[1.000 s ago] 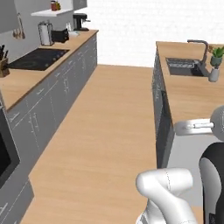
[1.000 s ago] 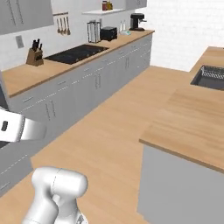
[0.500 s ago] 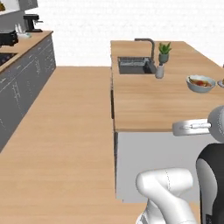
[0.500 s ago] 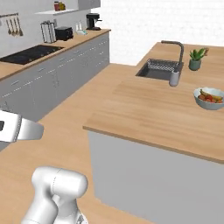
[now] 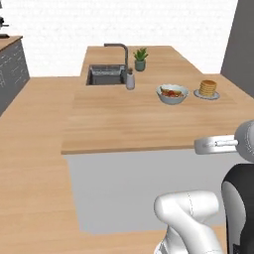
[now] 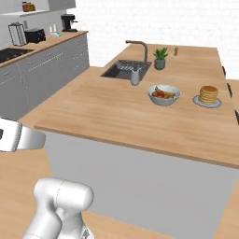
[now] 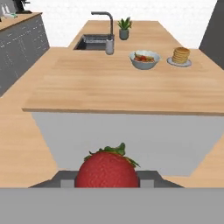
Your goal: Take the strawberry from the fridge and place it on top of the pancake, located on the dining counter.
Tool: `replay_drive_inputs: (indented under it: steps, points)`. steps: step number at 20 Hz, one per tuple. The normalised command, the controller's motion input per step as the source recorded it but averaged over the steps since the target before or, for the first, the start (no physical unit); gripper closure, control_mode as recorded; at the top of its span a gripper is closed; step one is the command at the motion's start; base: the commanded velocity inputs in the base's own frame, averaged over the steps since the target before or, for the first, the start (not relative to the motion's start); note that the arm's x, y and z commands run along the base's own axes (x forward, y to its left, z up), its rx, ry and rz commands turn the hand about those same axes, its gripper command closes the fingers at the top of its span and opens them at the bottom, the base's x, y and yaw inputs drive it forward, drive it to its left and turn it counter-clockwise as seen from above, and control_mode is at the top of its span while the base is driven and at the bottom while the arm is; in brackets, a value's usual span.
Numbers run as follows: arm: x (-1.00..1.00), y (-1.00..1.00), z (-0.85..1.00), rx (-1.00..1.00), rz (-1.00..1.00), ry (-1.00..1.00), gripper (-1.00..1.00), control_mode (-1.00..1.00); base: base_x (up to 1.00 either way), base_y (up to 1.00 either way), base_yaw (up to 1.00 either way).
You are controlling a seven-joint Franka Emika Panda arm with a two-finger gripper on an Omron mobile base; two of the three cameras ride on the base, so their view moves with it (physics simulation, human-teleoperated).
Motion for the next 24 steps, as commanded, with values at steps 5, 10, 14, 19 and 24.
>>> replay_drive_inputs:
  steps: [5,10,14,19,24]
  points:
    - [0.00,0.00,0.00,0.00,0.00,0.00,1.00,1.00,0.00,-1.00,-0.01]
    - [0.00,0.00,0.00,0.00,0.00,0.00,1.00,1.00,0.00,-1.00,0.00]
    - [0.00,0.00,0.00,0.00,0.00,0.00,1.00,1.00,0.00,-1.00,0.10]
    - [0.00,0.00,0.00,0.00,0.00,0.00,1.00,1.00,0.00,-1.00,0.24]
    - [0.00,0.00,0.00,0.00,0.00,0.00,1.00,1.00,0.00,-1.00,0.30]
